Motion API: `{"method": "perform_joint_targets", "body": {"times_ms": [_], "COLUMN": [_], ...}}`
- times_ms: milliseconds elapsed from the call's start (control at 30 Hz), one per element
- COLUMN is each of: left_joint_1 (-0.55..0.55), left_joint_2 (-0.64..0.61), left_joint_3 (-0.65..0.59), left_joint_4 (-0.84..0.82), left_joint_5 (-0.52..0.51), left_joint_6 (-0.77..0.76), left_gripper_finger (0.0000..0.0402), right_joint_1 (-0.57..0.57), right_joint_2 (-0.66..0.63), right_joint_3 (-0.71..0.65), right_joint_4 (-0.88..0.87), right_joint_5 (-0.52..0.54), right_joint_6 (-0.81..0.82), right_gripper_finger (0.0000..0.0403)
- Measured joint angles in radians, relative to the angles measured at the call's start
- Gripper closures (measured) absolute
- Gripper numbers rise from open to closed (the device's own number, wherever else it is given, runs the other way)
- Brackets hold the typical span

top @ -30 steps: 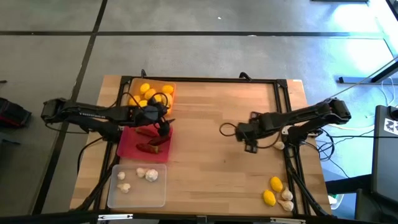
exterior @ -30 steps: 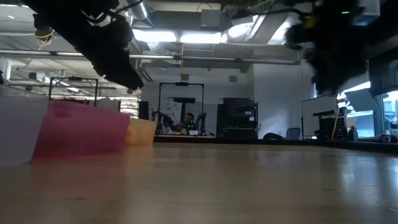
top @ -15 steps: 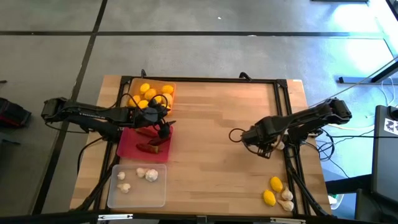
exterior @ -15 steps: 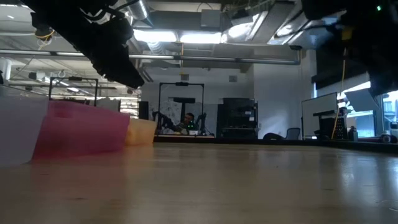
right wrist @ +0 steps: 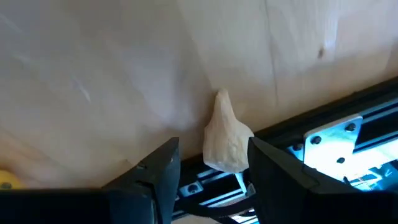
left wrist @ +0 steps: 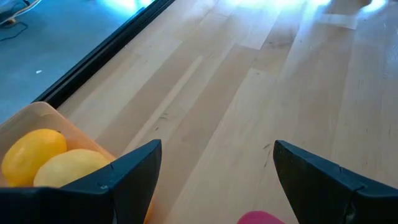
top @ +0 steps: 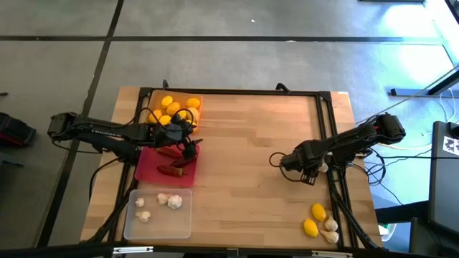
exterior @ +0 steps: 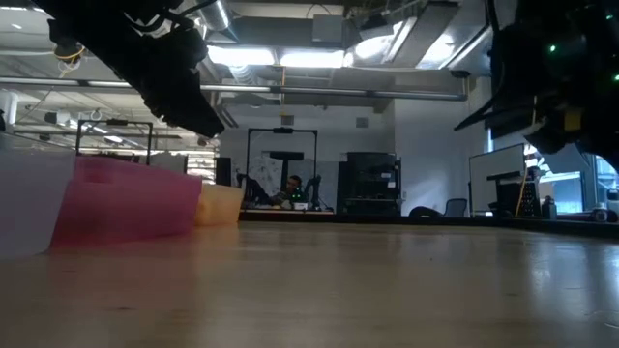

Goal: Sort produce into baskets
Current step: Put the garlic into the transparent bin

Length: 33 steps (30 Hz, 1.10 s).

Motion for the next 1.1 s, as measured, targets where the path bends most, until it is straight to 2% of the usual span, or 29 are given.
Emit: {"method": "perform_joint_targets", "body": {"times_ms": [267, 433, 733, 833, 1100], "left_joint_1": [0.000, 0.000, 0.000, 0.000, 0.005], "left_joint_2": [0.000, 0.000, 0.000, 0.000, 0.000], "left_joint_3": [0.000, 0.000, 0.000, 0.000, 0.000], "left_joint_4": [0.000, 0.000, 0.000, 0.000, 0.002], "left_joint_5": [0.000, 0.000, 0.000, 0.000, -0.001], "left_joint_6": [-0.005, -0.005, -0.006, -0.006, -0.007], "left_gripper_finger": [0.0095, 0.0095, 0.0095, 0.0095, 0.0096], "right_joint_1": [-0.080, -0.123, -0.120, -0.120, -0.120], "right_joint_2": [0.018, 0.052, 0.090, 0.098, 0.098], "right_joint_3": [-0.062, -0.121, -0.171, -0.172, -0.167], "right_joint_4": [0.064, 0.128, 0.190, 0.192, 0.220], "right_joint_5": [0.007, -0.035, -0.041, -0.052, 0.001], "right_joint_6": [0.018, -0.007, -0.033, -0.036, -0.097], "right_gripper_finger": [0.0222, 0.0222, 0.0224, 0.0245, 0.0337]}}
